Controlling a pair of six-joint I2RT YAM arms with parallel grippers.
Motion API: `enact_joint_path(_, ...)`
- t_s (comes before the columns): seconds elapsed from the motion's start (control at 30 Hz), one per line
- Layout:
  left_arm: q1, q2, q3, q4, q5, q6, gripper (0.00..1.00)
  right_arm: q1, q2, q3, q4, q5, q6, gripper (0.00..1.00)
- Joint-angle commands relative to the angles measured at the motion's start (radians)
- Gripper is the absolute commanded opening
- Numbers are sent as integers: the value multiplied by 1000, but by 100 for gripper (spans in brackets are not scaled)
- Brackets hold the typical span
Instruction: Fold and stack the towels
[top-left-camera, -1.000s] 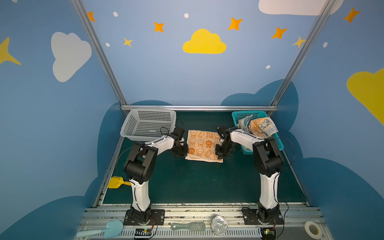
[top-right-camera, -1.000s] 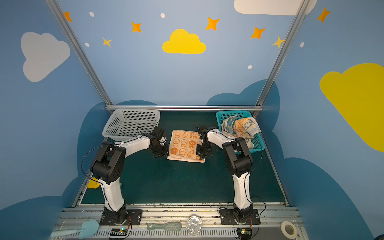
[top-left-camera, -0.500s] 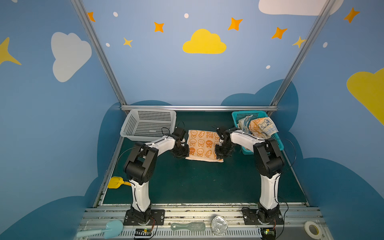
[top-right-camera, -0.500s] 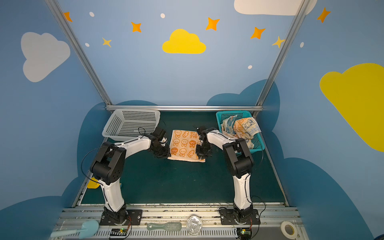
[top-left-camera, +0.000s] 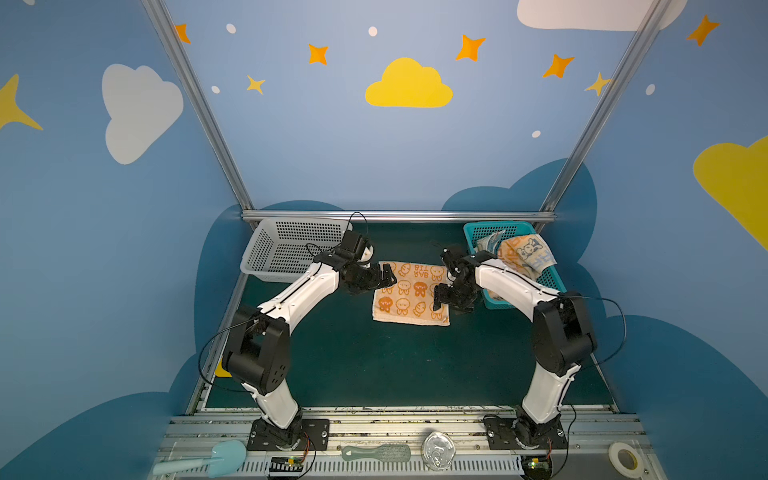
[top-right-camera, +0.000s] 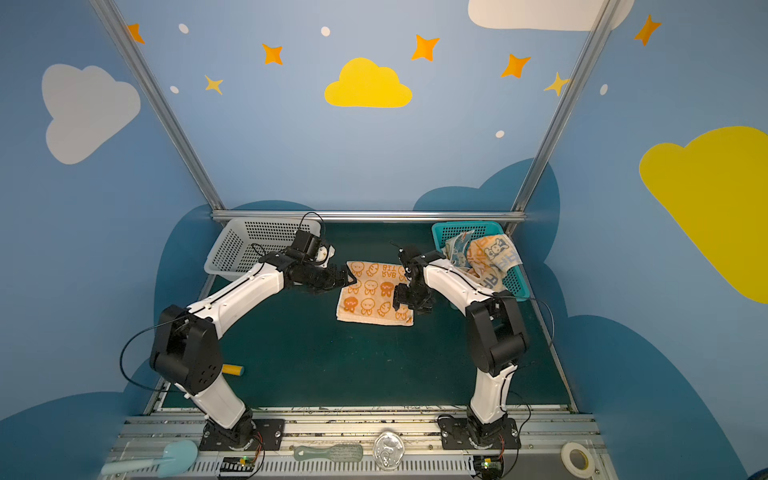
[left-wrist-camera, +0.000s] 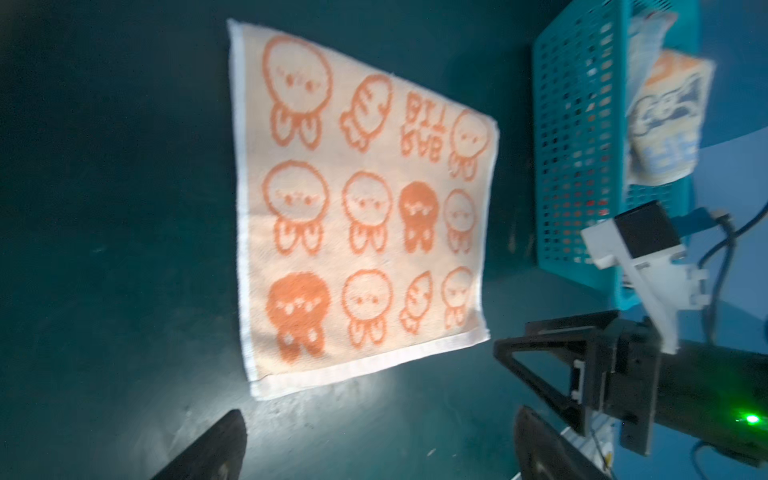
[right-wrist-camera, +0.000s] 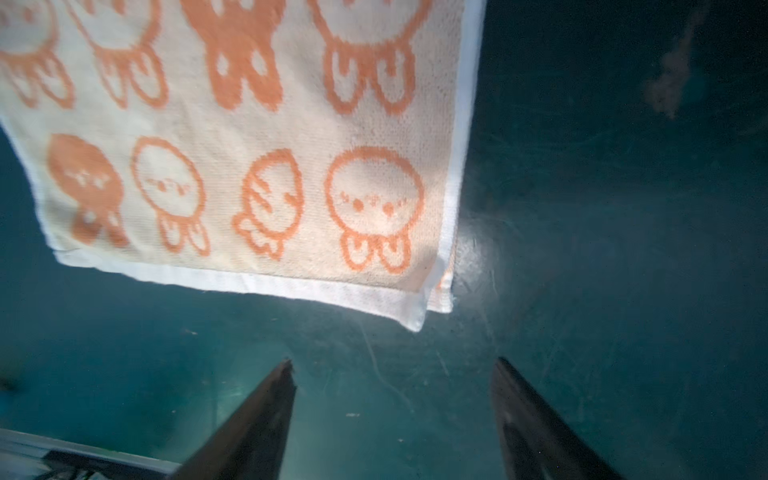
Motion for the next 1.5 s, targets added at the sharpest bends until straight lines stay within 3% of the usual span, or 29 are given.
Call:
enact_joint_path(0.0, -3, 64, 20, 54, 103, -70, 99, -14, -8, 9, 14, -49, 30, 84)
enact_joint_path(0.23, -4, 177, -12, 154, 122, -145, 99, -6, 25, -96, 242, -225, 133, 90)
enact_joint_path(0.43, -6, 192, -103, 207, 122, -162, 99, 0, 90, -119, 278, -247, 138, 90)
enact_joint_path(0.87, -35, 147, -278, 262, 98, -177, 99, -19, 29, -249, 234, -169, 90, 90)
enact_joint_path(1.0, -55, 88, -332, 249, 77, -183, 99, 19, 22, -254, 191, -114, 71, 91)
enact_joint_path(1.17, -57, -26, -394, 213, 50, -187, 99, 45, -32, -267, 168, -141, 71, 91)
enact_joint_path(1.3, -36, -65, -318, 154, 33, -155, 99, 31, -67, -153, 88, -113, 36, 94)
enact_joint_path(1.47, 11, 21, -111, 113, 57, -131, 99, -30, 7, 84, 9, -111, -6, 96)
